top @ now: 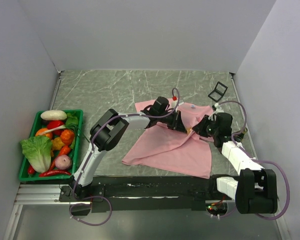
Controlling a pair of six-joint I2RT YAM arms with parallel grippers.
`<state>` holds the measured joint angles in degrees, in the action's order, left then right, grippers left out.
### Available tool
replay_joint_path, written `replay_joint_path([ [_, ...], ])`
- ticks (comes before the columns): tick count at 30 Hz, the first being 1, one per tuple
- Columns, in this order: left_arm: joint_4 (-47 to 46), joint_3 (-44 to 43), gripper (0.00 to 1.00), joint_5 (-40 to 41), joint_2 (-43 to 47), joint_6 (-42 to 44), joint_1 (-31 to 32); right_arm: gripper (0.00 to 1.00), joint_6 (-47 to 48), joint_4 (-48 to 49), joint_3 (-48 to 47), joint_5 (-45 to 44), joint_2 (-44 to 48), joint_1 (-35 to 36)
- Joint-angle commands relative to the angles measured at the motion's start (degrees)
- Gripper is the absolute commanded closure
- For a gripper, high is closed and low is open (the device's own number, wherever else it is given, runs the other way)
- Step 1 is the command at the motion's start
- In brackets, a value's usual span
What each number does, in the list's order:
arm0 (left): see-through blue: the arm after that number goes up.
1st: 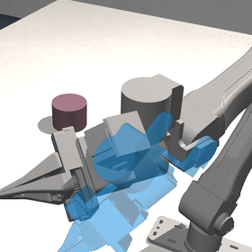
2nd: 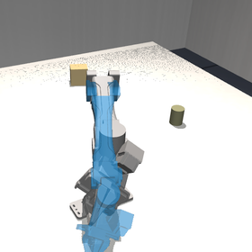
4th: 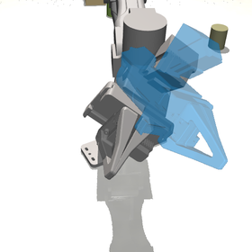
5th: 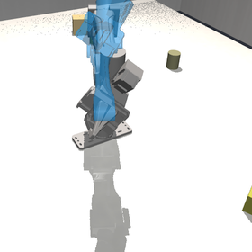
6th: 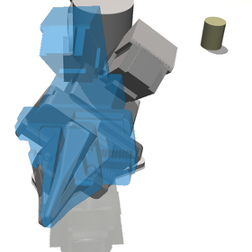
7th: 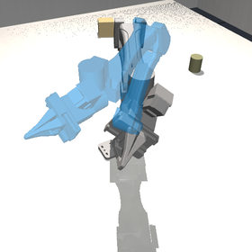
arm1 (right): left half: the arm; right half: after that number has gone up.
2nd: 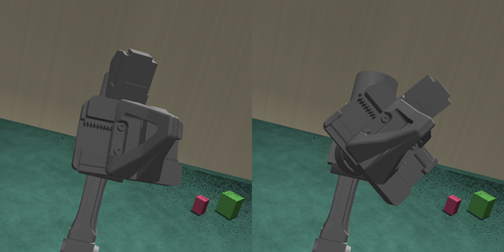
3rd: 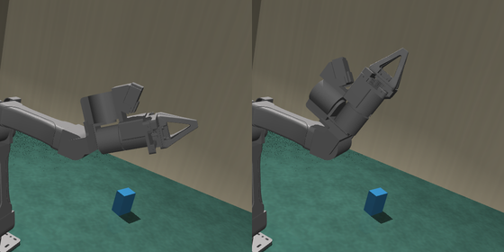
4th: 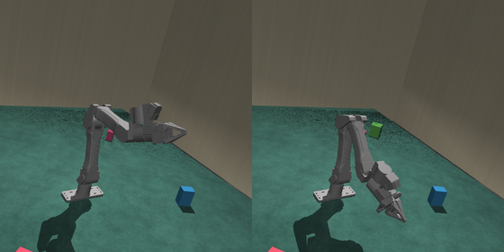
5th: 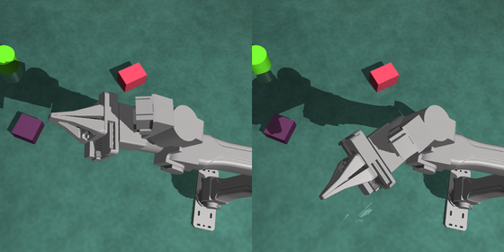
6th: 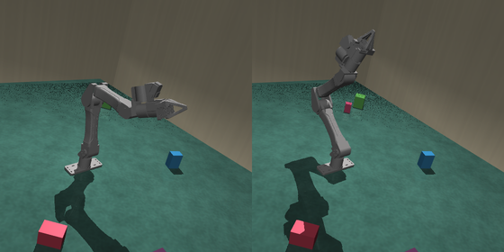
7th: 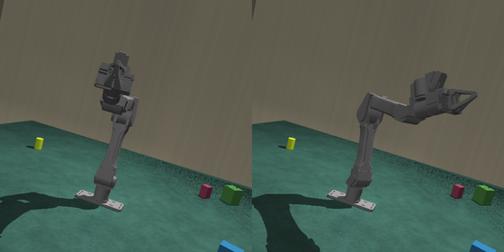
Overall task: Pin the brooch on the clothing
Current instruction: Close the brooch on the flattened clothing.
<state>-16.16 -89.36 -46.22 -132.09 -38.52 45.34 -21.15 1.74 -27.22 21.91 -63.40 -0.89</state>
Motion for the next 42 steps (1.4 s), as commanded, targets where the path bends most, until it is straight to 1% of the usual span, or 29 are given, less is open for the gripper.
replay_joint_path([
  [1, -0.2, -2.0, 0.99, -1.8, 0.9, 0.9, 0.2, 0.84, -0.2, 3.0, -2.8, 0.1, -0.9, 0.4],
  [6, 0.1, -3.4, 0.99, -1.6, 0.3, 0.6, 0.2, 0.85, -1.3, 4.3, -2.4, 0.3, -2.0, 0.6],
  [7, 0.4, -3.7, 0.99, -1.5, 0.3, 0.6, 0.2, 0.86, -1.5, 4.6, -2.2, 0.2, -2.1, 2.2],
  [14, 0.1, -4.3, 0.99, -0.8, -0.3, -0.7, 0.2, 0.86, -3.6, 5.5, -1.1, -1.3, -2.7, 4.7],
  [20, -2.5, -3.7, 0.99, -0.9, 0.0, -2.7, 0.3, 0.86, -5.9, 6.2, 1.1, -4.5, -3.5, 6.1],
  [23, -3.7, -3.1, 0.99, -0.7, 0.2, -3.9, 0.3, 0.87, -7.6, 6.4, 2.4, -7.8, -2.8, 7.6],
  [29, -8.8, -2.0, 0.99, -1.6, 0.2, -9.3, 0.4, 0.86, -11.3, 7.9, 4.8, -12.3, -0.8, 10.2],
  [42, -11.2, 0.3, 0.99, -1.4, 1.5, -10.8, 0.6, 0.86, -13.7, 7.5, 5.3, -19.0, 0.2, 14.3],
])
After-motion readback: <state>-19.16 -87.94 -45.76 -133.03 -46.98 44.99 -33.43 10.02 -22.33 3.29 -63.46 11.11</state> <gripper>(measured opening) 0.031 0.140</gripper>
